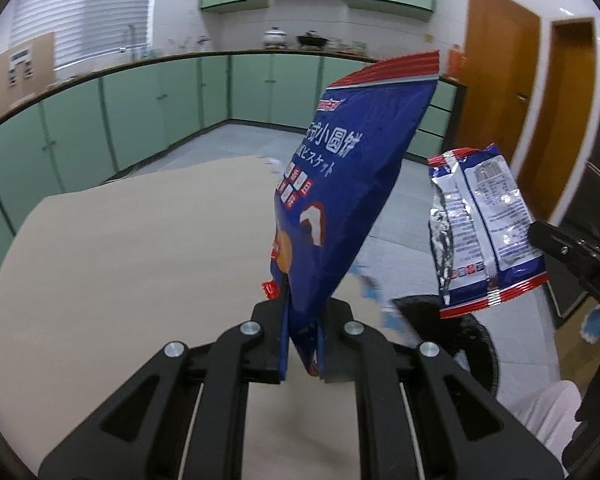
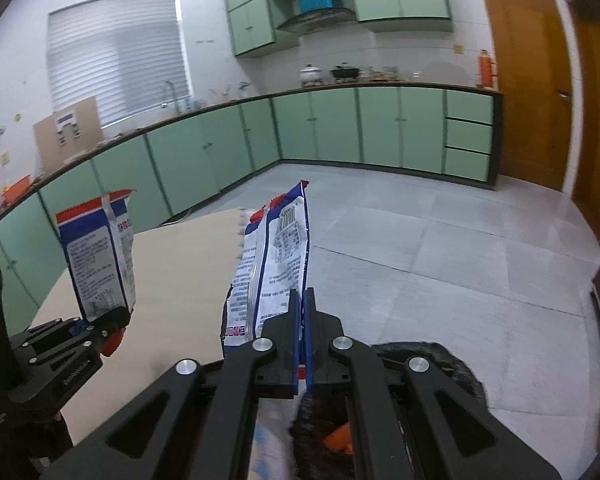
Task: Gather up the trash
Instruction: 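Lift both snack bags and carry them over the bin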
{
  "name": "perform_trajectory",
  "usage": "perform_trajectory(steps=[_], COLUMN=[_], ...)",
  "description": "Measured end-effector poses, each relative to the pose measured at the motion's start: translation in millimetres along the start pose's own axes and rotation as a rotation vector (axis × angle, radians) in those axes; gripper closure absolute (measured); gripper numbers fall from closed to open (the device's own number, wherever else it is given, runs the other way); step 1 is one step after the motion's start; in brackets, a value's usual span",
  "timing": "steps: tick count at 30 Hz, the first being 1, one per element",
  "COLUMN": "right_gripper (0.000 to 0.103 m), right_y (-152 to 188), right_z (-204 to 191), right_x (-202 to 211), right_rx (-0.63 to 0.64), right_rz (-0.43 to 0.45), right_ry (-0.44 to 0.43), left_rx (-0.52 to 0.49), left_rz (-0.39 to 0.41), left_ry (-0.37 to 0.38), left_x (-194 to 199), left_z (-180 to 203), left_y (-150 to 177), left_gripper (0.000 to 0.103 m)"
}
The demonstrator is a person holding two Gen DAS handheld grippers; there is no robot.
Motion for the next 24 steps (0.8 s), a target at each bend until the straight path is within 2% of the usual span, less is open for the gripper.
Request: perform_trajectory(steps=[8,14,19,24], right_gripper=[0.101,0.101,0.101,0.101], right_y=[16,33,52,59], right_z=[64,117,154,169], right_x=[21,28,25,19], right_rx=[-0.073,-0.141,-0.205,-0.222], right_rz=[0.004,-0.016,-0.036,-0.04], right_ry=[0.103,0.162,0.198,0.202], left_rx=[-0.086,-0.143,-0.185,-0.186], left_rz=[-0.018,-0.072,-0.077,-0.099], left_ry=[0.133,0.223,0.253,0.265], left_x=[-9,-29,-44,-59], left_z=[84,141,173,189], left_y=[8,22,32,41], left_gripper=[0.095,0.095,0.094,0.094])
Point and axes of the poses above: each gripper's, at about its wrist camera, not at the fingertips, and x roughly against the way its jaws point, z to its right, y to its underside, the point moved 7 cm from there along -x, roughly the way its jaws point, and after that the axes turned 11 degrees about -y, right-handed, at the moved point
